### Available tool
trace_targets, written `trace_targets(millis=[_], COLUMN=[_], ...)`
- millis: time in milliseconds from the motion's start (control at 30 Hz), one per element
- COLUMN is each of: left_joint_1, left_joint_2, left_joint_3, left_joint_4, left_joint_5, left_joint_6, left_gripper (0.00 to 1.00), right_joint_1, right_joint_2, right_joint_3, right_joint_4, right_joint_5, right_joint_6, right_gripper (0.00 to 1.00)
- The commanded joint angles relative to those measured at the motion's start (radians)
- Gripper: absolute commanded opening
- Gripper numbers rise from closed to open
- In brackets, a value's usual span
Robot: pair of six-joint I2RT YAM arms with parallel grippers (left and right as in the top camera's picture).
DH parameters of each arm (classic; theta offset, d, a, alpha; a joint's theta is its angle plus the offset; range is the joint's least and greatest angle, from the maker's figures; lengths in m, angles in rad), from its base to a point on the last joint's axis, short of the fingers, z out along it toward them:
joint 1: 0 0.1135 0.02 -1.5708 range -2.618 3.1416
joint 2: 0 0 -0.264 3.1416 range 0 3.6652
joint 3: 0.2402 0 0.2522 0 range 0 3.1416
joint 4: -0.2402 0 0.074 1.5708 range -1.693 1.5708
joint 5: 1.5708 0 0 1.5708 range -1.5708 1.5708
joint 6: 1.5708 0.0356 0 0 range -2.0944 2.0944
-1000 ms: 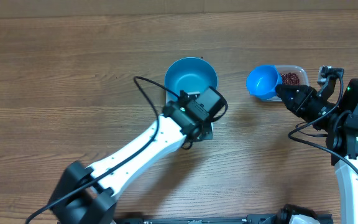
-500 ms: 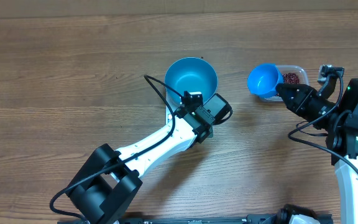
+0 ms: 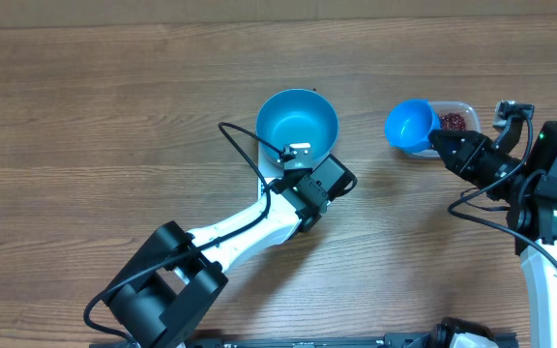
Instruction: Scoop item into bowl and weigh 150g on scale
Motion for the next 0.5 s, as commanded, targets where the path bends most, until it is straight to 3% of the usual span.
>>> trace_targets(millis=[0, 467], left_joint_1=[-0.005, -0.005], left_joint_2=[0.011, 0.019], left_joint_3=[-0.022, -0.047], left_joint_4=[0.022, 0.101], left_joint_5=[-0.030, -0.027], left_joint_6=[0.039, 0.077], left_gripper=[0.04, 0.04], right_joint_1=[0.003, 0.003], right_joint_2=[-0.001, -0.001], right_joint_3=[0.019, 0.019], right_joint_4=[0.011, 0.011], right_joint_5=[0.007, 0.007], right_joint_6=[-0.008, -0.012], right_gripper=[0.04, 0.04])
